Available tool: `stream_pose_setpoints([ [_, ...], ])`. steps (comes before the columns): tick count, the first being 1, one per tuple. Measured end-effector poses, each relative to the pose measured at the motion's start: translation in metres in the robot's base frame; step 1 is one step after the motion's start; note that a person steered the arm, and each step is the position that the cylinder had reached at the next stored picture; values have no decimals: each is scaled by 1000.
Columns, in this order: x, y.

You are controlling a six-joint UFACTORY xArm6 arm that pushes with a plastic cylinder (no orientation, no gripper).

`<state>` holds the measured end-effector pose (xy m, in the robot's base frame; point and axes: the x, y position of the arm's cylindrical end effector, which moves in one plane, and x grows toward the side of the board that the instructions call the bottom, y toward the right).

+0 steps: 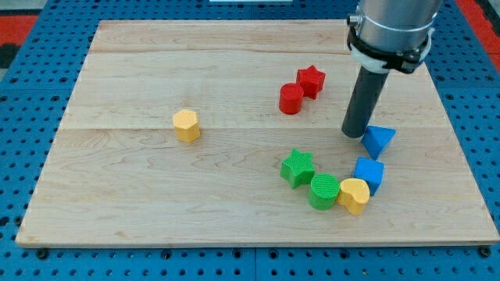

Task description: Push the yellow heart in between the red circle and the green star

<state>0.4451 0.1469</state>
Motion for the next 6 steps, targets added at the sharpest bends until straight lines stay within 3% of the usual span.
stream_pose_setpoints([
  [1,-2,66],
  [2,57,116],
  [3,142,113],
  [4,155,25],
  [6,107,-15],
])
